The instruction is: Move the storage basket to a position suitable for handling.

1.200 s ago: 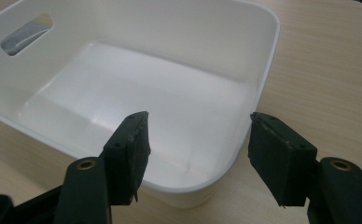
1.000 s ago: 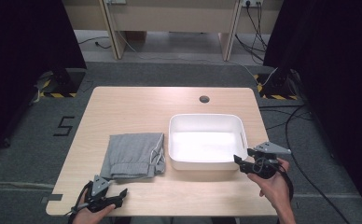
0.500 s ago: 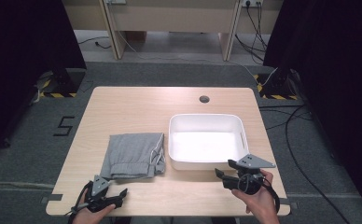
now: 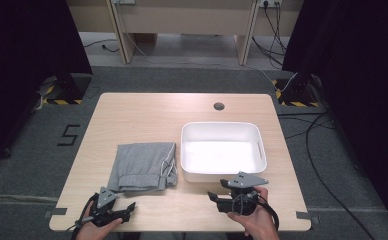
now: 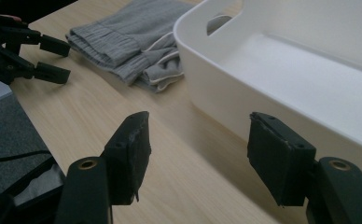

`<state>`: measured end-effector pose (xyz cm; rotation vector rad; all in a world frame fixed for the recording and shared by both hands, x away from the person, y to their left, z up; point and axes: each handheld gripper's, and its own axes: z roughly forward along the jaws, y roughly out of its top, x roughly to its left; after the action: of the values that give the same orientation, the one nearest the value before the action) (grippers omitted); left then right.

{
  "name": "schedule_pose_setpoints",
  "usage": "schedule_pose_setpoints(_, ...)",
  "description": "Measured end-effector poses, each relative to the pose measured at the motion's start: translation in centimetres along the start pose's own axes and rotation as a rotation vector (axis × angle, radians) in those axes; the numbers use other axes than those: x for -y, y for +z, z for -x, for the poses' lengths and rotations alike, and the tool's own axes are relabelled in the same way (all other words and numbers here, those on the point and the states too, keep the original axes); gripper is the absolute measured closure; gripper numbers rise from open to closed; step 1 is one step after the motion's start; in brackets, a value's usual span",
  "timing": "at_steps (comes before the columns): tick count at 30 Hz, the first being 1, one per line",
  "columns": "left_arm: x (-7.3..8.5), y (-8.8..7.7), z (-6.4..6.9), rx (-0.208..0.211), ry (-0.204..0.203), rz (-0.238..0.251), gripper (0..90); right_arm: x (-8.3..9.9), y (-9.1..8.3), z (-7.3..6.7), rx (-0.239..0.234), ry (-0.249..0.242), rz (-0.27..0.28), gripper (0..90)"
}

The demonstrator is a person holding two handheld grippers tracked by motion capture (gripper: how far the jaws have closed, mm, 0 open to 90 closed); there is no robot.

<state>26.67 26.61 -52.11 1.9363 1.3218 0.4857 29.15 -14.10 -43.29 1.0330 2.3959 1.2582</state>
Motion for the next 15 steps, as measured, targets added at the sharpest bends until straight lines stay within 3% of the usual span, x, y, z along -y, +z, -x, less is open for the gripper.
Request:
schedule_pose_setpoints(6, -0.3, -1.0, -0.7, 0.025, -0.045, 0.032, 23.5, -0.1, 1.5, -1.3, -0.046, -0.025, -0.025, 40.1)
schedule_pose_setpoints(15, -0.8, -1.9, -1.5, 0.024, -0.09, 0.084, 23.8, 0.2, 4.2, -2.6, -0.086, -0.043, -0.062, 40.1)
